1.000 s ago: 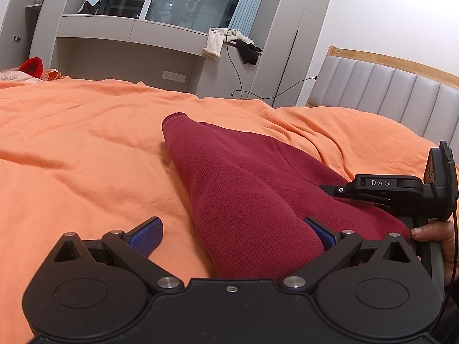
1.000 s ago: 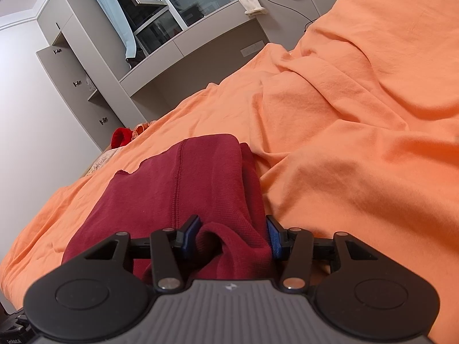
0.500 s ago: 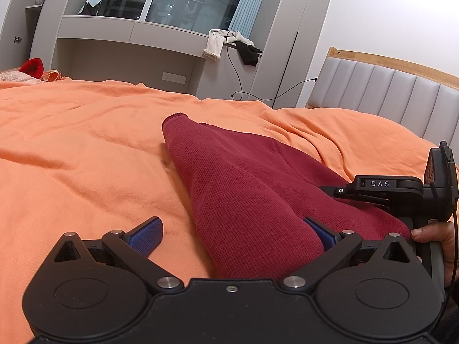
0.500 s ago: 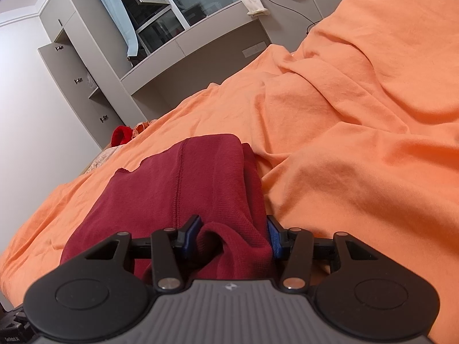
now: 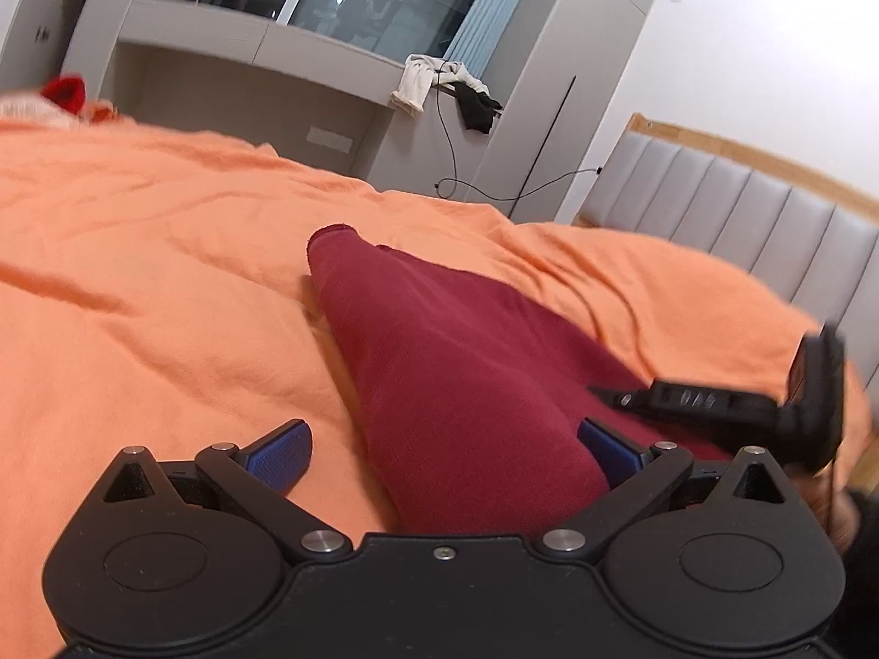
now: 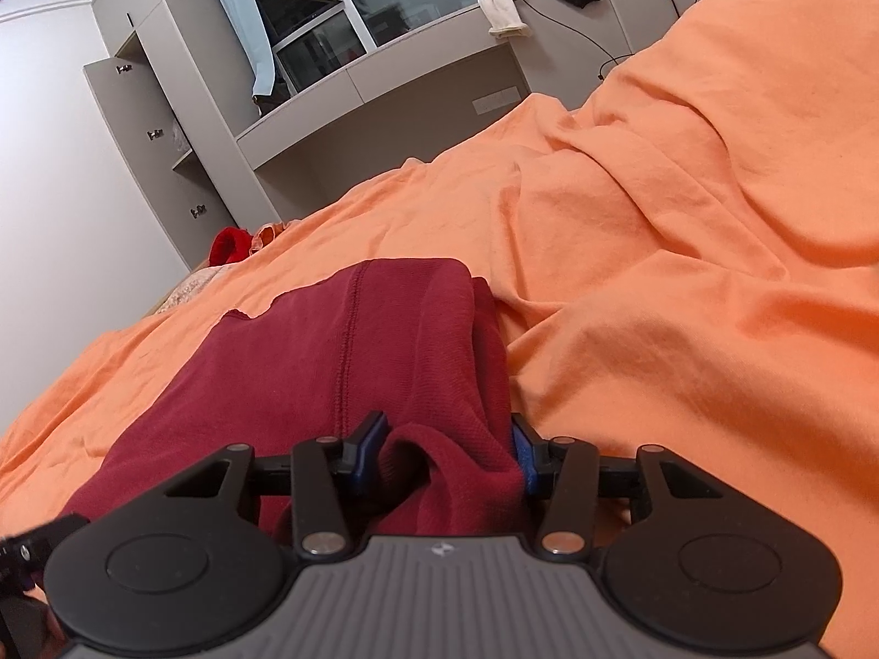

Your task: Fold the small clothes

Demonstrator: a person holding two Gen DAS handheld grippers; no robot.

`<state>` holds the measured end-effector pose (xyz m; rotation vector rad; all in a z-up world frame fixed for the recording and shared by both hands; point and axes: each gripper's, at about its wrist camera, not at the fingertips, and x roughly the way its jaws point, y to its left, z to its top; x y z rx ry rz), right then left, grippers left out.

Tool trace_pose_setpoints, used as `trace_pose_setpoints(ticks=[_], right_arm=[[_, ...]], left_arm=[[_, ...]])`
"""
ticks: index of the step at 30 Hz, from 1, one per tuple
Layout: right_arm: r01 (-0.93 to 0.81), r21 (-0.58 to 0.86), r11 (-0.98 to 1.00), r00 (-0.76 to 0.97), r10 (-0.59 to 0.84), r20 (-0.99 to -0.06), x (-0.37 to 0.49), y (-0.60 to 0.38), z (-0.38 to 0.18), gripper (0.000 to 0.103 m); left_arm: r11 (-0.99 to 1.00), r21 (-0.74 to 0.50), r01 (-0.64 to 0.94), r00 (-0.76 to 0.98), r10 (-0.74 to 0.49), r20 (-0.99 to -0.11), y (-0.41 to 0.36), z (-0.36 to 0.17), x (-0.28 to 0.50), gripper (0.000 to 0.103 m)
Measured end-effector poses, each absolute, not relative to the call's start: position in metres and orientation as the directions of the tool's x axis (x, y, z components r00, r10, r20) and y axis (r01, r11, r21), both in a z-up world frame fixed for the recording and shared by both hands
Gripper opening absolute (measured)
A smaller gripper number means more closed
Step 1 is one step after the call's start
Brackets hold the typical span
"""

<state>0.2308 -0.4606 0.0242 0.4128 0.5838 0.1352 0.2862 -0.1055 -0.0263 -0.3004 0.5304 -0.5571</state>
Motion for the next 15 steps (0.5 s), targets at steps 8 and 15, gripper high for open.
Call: trace_pose_setpoints(ticks=[8,15], right_arm=[[-0.001,0.418,0.909,0.828,0.235,-0.509,0.232,-0.458,0.024,0.053],[0.007,0.427,0.904,0.829,0.234,-0.509,0.235,-0.459,0.021,0.055]], left_arm=[[0.747,-0.537,0.391,0.621,-0.645,-0.446,-0.102,-0.026,0.335,0.103],[0.704,-0.561,0.435,0.528,-0.705,-0.474,-0.105,-0.044,0.373,0.103]])
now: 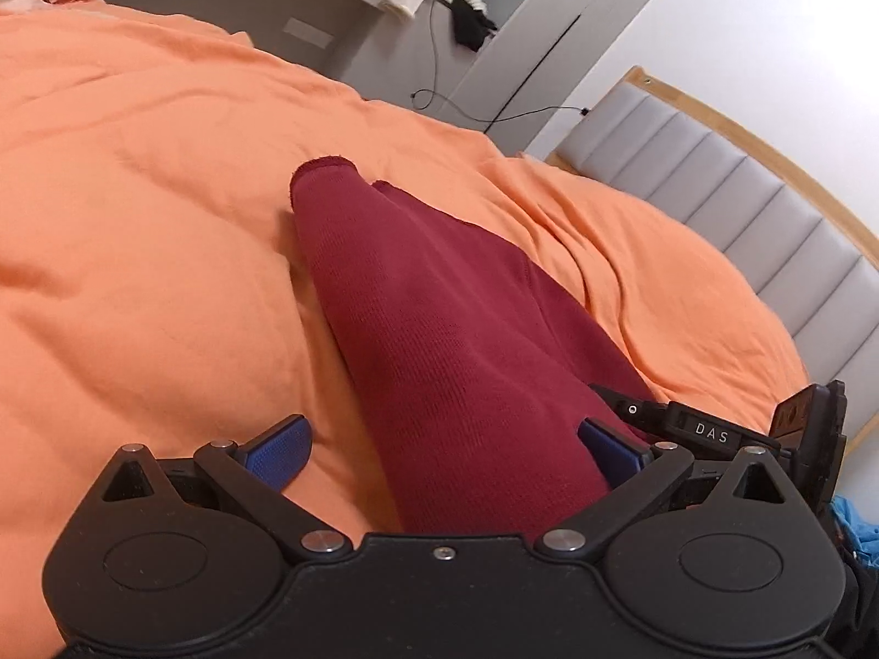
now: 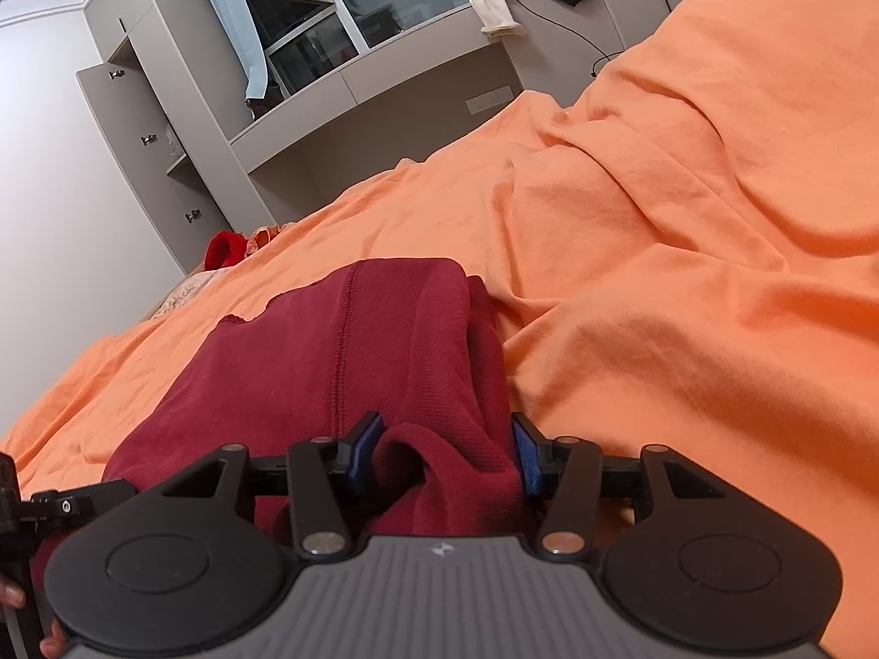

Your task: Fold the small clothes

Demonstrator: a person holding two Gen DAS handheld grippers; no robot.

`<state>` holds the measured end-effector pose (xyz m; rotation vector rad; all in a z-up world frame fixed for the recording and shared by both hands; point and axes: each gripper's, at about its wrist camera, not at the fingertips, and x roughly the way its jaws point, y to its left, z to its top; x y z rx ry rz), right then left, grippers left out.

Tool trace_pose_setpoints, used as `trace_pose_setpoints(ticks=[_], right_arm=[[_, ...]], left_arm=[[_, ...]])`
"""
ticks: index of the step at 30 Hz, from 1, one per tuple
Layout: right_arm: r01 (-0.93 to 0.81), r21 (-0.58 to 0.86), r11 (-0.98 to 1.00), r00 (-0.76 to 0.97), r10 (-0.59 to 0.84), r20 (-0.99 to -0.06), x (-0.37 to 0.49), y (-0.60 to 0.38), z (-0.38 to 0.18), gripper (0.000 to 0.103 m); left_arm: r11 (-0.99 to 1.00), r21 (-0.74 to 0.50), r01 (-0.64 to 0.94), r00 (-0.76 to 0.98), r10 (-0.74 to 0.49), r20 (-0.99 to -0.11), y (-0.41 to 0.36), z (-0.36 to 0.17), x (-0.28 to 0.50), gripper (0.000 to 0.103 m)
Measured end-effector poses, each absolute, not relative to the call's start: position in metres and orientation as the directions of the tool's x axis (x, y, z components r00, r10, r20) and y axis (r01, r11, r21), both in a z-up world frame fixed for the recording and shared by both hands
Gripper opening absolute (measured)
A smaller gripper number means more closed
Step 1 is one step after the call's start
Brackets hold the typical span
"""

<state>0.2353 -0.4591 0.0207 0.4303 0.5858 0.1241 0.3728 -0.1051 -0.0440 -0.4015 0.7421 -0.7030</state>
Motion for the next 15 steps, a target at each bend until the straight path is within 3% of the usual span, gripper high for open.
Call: trace_pose_setpoints(ticks=[8,10,13,15], right_arm=[[0.0,0.42,0.908,0.828,0.235,-0.509,0.236,-0.458,0.019,0.053],[-0.005,0.41,0.912,0.828,0.234,-0.51,0.236,-0.456,0.021,0.048],[-0.02,0.398,0.917,0.828,0.239,-0.507,0.236,-0.45,0.027,0.031],[-0.024,0.376,0.926,0.832,0.227,-0.506,0.236,-0.444,0.032,0.028]], left_arm=[[0.717,-0.538,0.444,0.553,-0.691,-0.465,-0.11,-0.047,0.369,0.103],[0.718,-0.538,0.442,0.551,-0.69,-0.469,-0.111,-0.047,0.37,0.103],[0.731,-0.526,0.436,0.558,-0.677,-0.479,-0.11,-0.043,0.365,0.102],[0.74,-0.515,0.432,0.564,-0.668,-0.486,-0.109,-0.04,0.36,0.097]])
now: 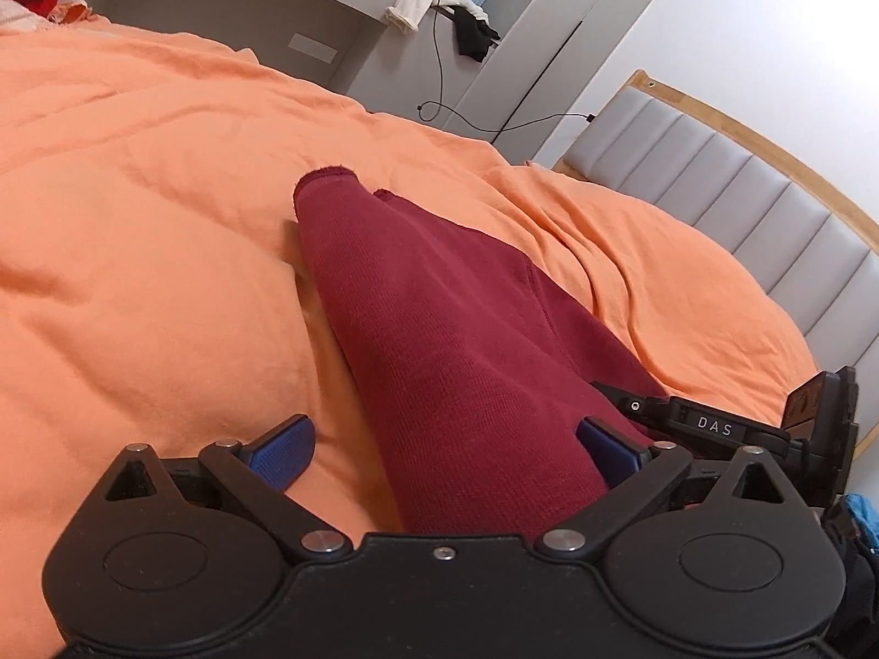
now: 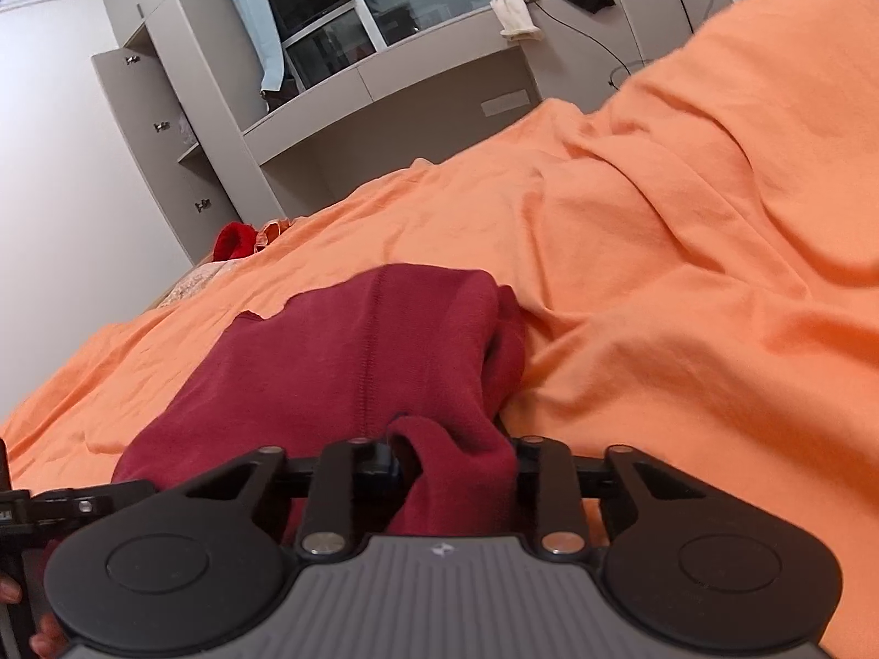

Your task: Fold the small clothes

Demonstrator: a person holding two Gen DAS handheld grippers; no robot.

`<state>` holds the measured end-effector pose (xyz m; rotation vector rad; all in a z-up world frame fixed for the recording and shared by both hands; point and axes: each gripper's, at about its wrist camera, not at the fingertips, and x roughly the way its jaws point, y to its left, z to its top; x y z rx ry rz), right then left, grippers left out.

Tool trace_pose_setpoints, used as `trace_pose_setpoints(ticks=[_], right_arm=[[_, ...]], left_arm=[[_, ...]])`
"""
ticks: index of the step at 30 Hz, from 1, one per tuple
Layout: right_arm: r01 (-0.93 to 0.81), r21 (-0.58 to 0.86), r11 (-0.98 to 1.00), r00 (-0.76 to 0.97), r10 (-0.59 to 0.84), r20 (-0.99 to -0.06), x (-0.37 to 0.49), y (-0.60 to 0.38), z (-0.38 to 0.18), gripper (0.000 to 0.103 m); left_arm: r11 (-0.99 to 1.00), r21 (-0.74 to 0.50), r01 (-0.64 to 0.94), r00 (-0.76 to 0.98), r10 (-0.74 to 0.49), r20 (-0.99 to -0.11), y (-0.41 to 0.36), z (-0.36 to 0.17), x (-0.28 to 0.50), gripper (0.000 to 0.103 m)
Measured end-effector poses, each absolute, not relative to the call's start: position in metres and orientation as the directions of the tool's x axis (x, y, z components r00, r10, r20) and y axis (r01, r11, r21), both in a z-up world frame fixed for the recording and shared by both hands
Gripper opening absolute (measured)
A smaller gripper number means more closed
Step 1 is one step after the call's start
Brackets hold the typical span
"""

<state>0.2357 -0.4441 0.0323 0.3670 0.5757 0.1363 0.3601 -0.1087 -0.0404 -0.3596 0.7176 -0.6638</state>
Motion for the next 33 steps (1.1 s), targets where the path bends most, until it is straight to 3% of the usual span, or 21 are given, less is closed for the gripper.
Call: trace_pose_setpoints(ticks=[7,10,18,21,26,28,33], right_arm=[[-0.049,0.293,0.955,0.895,0.172,-0.411,0.227,-0.422,0.059,0.023],[-0.083,0.221,0.972,0.93,0.155,-0.333,0.221,-0.403,0.073,0.023],[-0.174,-0.063,0.983,0.979,0.165,-0.117,0.228,-0.332,0.085,0.023],[-0.187,-0.073,0.98,0.974,0.175,-0.145,0.248,-0.315,0.078,0.023],[-0.177,-0.058,0.982,0.947,0.154,-0.283,0.275,-0.311,0.056,0.024],[-0.168,-0.001,0.986,0.934,0.159,-0.32,0.279,-0.32,0.053,0.026],[-0.143,0.081,0.986,0.919,0.163,-0.358,0.281,-0.336,0.048,0.035]], left_arm=[[0.766,-0.453,0.456,0.579,-0.642,-0.502,-0.119,-0.017,0.353,0.04],[0.783,-0.404,0.474,0.623,-0.622,-0.474,-0.12,-0.002,0.351,0.03],[0.848,-0.233,0.475,0.798,-0.527,-0.293,-0.087,0.042,0.344,0.028],[0.876,-0.217,0.43,0.835,-0.478,-0.273,-0.072,0.042,0.348,0.029],[0.912,-0.24,0.333,0.824,-0.406,-0.395,-0.06,0.015,0.37,0.03],[0.919,-0.252,0.302,0.807,-0.387,-0.446,-0.054,0.005,0.375,0.034],[0.921,-0.282,0.269,0.803,-0.376,-0.463,-0.039,0.003,0.374,0.045]])
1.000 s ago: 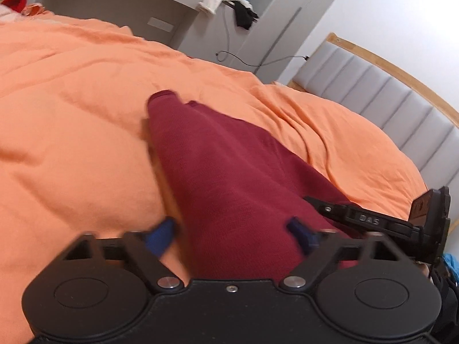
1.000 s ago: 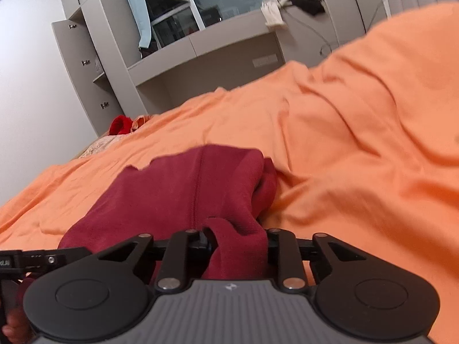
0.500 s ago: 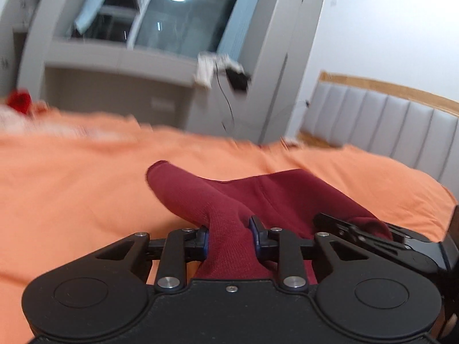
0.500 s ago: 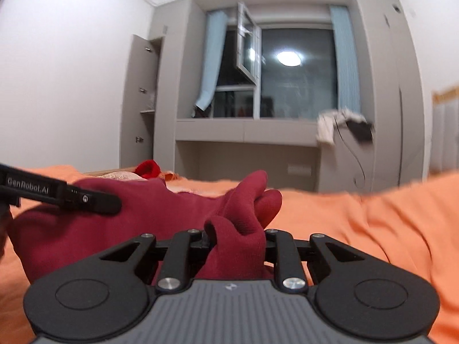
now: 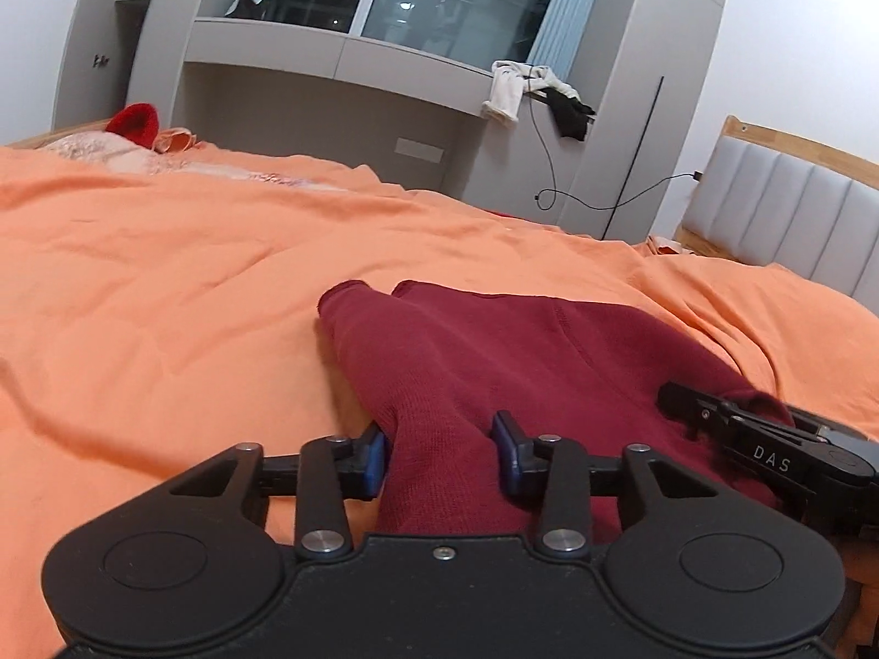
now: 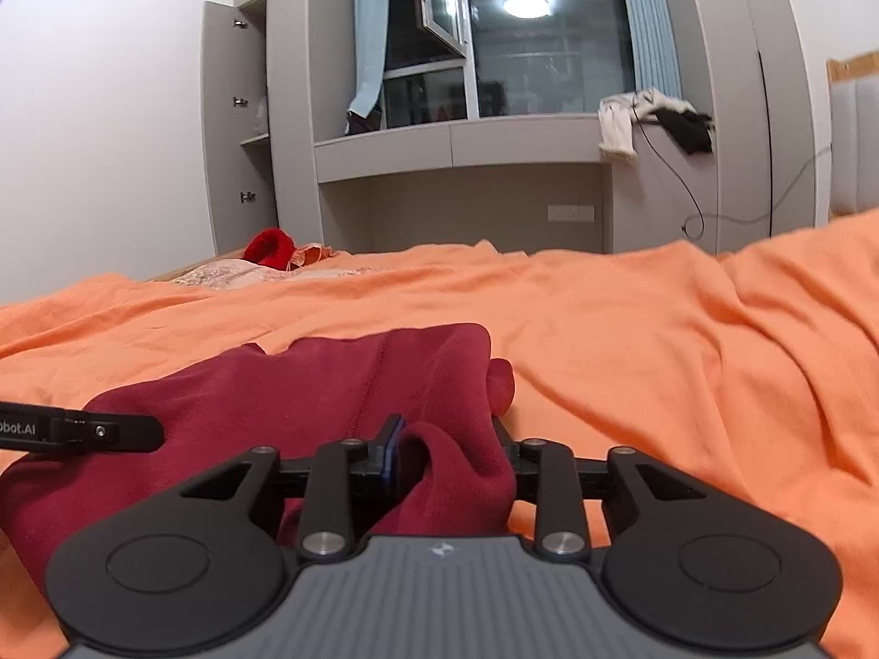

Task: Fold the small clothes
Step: 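Open both tools to release the folded shirt bundle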

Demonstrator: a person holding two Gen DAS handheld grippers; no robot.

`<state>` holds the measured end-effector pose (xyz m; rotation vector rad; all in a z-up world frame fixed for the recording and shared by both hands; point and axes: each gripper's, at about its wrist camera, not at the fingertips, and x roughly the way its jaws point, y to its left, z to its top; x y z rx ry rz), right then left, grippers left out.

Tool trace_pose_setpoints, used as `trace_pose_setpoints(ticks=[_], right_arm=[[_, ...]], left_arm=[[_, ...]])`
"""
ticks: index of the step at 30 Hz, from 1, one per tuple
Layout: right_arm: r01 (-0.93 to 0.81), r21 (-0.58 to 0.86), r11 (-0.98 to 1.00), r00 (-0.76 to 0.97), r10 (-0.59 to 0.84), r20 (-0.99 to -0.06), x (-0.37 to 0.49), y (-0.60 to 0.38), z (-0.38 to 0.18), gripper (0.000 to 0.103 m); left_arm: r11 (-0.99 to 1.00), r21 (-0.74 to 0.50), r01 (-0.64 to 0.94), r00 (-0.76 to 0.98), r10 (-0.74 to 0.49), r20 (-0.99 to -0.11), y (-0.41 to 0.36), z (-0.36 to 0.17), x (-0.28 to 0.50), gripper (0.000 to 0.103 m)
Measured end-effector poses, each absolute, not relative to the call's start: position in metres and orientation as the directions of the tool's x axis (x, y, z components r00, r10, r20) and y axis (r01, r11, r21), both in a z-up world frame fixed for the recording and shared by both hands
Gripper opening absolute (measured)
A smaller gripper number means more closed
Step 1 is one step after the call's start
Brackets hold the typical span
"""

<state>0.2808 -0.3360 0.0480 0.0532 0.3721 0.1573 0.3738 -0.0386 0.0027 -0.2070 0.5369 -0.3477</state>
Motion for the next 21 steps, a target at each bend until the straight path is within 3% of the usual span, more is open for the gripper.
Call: trace_pose_setpoints(ticks=[3,7,13,21], right_arm=[[-0.137,0.082,0.987,0.921,0.157,-0.356,0.278,-0.338,0.049,0.041],[-0.121,0.077,0.99,0.927,0.14,-0.347,0.275,-0.337,0.052,0.06],[-0.115,0.078,0.99,0.937,0.134,-0.322,0.259,-0.337,0.059,0.083],[-0.13,0.069,0.989,0.953,0.144,-0.265,0.222,-0.333,0.073,0.099]], left_arm=[[0.929,-0.269,0.254,0.806,-0.357,-0.472,-0.04,0.002,0.374,0.051],[0.94,-0.26,0.22,0.812,-0.324,-0.485,-0.043,0.004,0.369,0.072],[0.954,-0.241,0.178,0.827,-0.277,-0.49,-0.045,0.01,0.359,0.092],[0.964,-0.197,0.178,0.877,-0.246,-0.413,-0.048,0.03,0.325,0.102]])
